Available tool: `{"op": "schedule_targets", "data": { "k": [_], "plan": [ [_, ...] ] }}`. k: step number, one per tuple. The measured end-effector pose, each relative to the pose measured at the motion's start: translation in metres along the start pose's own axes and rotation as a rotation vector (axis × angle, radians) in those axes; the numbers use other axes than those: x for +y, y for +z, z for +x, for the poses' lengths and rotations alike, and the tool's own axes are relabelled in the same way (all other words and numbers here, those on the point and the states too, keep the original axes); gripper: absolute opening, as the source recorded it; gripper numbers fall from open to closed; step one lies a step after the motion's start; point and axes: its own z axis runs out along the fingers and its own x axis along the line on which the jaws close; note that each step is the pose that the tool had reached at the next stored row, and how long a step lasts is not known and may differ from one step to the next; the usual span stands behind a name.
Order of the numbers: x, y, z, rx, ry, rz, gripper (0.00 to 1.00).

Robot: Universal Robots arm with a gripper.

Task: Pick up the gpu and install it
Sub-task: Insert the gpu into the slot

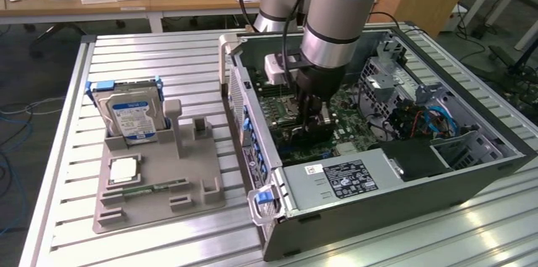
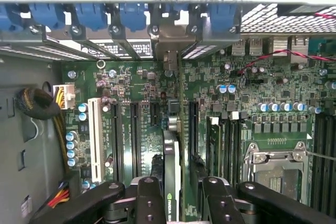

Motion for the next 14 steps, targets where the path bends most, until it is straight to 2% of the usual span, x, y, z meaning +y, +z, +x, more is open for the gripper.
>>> {"op": "schedule_targets", "data": {
  "k": [9,14],
  "plan": [
    [-0.0005,-0.0179,-0.001,0.0000,0.000,0.0000,0.34],
    [-0.0007,-0.0239,-0.001,0.0000,0.000,0.0000,0.34]
  ]
}}
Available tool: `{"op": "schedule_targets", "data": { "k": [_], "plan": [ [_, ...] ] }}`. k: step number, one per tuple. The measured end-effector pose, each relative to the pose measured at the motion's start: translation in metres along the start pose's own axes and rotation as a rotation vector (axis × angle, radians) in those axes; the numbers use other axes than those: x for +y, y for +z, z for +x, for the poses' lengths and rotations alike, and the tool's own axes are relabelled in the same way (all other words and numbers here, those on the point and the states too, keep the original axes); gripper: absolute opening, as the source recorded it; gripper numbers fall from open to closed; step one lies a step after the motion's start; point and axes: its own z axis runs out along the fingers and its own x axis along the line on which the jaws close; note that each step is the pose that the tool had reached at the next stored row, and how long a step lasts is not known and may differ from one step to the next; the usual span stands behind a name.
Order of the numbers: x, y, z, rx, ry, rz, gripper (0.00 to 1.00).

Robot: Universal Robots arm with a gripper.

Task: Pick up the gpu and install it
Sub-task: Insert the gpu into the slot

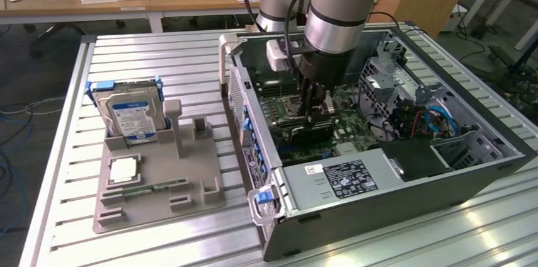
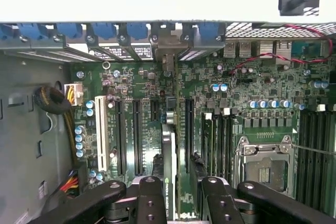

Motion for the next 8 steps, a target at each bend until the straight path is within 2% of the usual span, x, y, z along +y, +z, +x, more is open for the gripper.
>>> {"op": "schedule_targets", "data": {
  "k": [8],
  "plan": [
    [0.0000,-0.0018,-0.0001,-0.0001,0.000,0.0000,0.34]
  ]
}}
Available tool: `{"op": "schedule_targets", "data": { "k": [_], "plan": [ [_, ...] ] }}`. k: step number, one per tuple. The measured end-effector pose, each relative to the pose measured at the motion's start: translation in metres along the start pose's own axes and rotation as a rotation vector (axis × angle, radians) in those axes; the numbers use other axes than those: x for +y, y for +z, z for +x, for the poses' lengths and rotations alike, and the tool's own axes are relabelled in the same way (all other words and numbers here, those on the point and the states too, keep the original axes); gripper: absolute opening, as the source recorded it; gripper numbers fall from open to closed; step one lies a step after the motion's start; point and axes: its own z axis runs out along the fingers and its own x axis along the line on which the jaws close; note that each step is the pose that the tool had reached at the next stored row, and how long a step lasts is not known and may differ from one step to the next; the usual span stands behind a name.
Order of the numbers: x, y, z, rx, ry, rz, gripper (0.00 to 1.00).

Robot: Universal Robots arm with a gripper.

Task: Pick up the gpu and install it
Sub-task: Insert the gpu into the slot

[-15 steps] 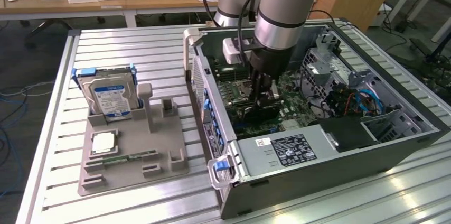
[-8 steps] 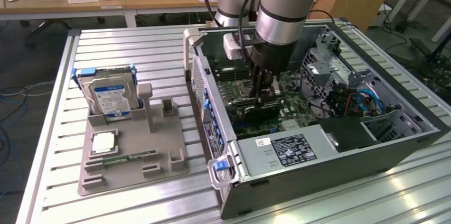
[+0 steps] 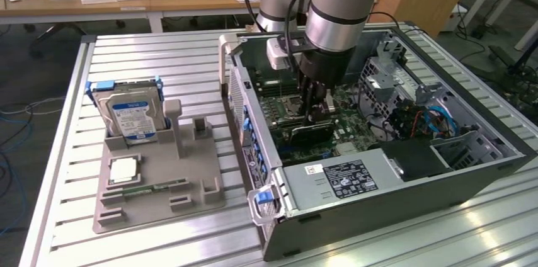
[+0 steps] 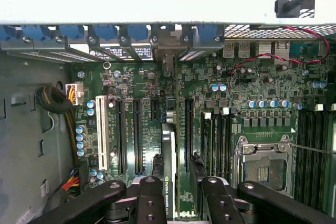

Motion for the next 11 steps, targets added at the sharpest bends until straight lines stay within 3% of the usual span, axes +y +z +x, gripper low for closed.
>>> {"op": "schedule_targets", "data": {
  "k": [11],
  "plan": [
    [0.0000,-0.0016,0.0000,0.0002,0.000,-0.0002,0.34]
  ]
}}
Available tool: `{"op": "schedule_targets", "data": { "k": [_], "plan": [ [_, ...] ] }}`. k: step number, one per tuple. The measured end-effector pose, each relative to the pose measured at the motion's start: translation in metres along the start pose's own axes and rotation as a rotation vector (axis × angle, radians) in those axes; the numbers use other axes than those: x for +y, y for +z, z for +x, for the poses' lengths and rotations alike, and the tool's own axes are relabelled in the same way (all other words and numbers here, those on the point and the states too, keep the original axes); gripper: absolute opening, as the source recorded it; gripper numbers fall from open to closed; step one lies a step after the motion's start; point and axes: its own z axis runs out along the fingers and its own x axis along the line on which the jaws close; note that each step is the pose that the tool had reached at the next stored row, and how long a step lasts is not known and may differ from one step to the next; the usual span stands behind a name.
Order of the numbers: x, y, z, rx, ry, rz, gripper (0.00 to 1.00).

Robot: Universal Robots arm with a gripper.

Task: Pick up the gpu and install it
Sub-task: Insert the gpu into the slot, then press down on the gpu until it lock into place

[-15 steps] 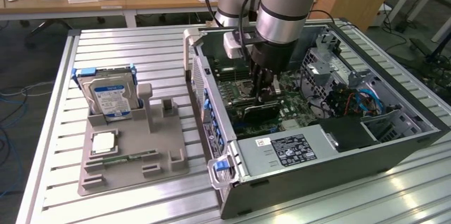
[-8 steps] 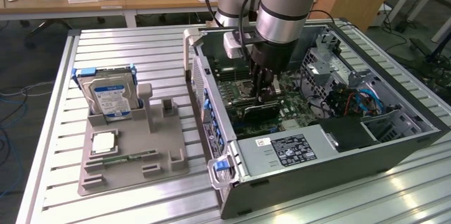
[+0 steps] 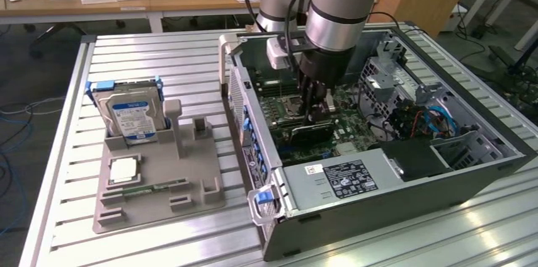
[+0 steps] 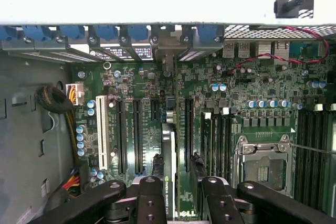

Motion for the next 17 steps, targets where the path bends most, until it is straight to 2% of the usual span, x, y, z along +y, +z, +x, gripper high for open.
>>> {"op": "schedule_targets", "data": {
  "k": [5,6,9,17],
  "plan": [
    [-0.0002,-0.0074,0.000,-0.0003,0.000,0.0001,0.34],
    [-0.0005,-0.0163,-0.001,-0.0003,0.000,0.0001,0.34],
    [-0.0009,-0.0302,-0.002,-0.0005,0.000,0.0003,0.34],
    [-0.0009,-0.0303,-0.002,0.0000,0.000,0.0001,0.34]
  ]
}}
